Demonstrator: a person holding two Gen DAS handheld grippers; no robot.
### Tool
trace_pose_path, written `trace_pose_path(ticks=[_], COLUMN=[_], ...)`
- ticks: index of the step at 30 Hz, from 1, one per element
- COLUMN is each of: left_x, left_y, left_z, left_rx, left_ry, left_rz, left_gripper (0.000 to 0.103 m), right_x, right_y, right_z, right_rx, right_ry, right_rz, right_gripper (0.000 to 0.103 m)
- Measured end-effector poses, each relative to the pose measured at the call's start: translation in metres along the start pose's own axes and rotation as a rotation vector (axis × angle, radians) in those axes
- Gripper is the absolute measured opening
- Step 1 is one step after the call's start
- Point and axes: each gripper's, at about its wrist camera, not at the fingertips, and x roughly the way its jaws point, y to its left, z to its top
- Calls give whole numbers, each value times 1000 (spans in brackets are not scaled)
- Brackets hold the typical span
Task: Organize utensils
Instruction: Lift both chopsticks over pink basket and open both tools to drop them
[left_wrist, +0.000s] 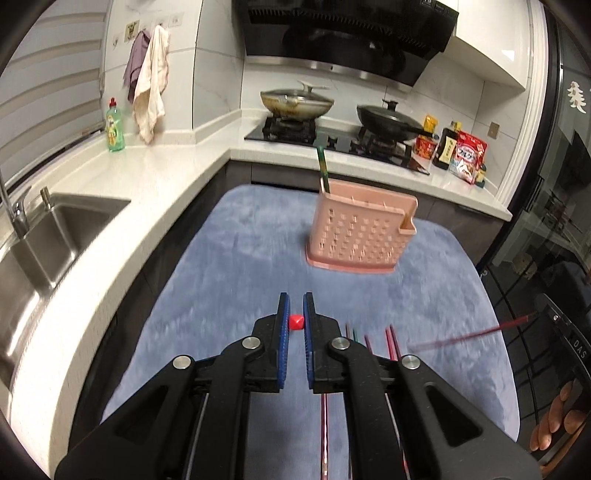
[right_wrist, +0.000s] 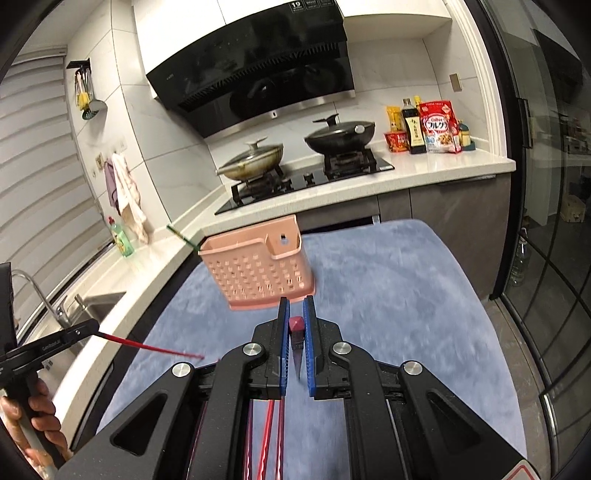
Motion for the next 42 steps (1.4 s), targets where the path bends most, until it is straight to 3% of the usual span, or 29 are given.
trace_pose_path(ticks=[14, 20, 24, 28, 36, 42], left_x=[5, -13, -17, -4, 38, 76], left_y=[-16, -34, -51, -62, -67, -63], left_z=[87, 146, 182, 210, 232, 226], left_rx=[39, 22, 21, 12, 12, 5], left_ry=[-108, -220, -318, -367, -393, -345], left_rz=[-31, -110, -113, -128, -97, -88], left_gripper=[7, 7, 7, 7, 7, 7], right_x=[24, 37, 51, 72, 122, 162], right_y=[16, 31, 44, 53, 55, 51], right_z=[83, 136, 168, 193, 210, 199], right_rx=[-14, 5, -9, -9, 10, 31], right_ry=[-81, -170, -230, -259, -268, -205], right_rz=[87, 163, 163, 164, 158, 153], right_gripper=[7, 7, 7, 7, 7, 7])
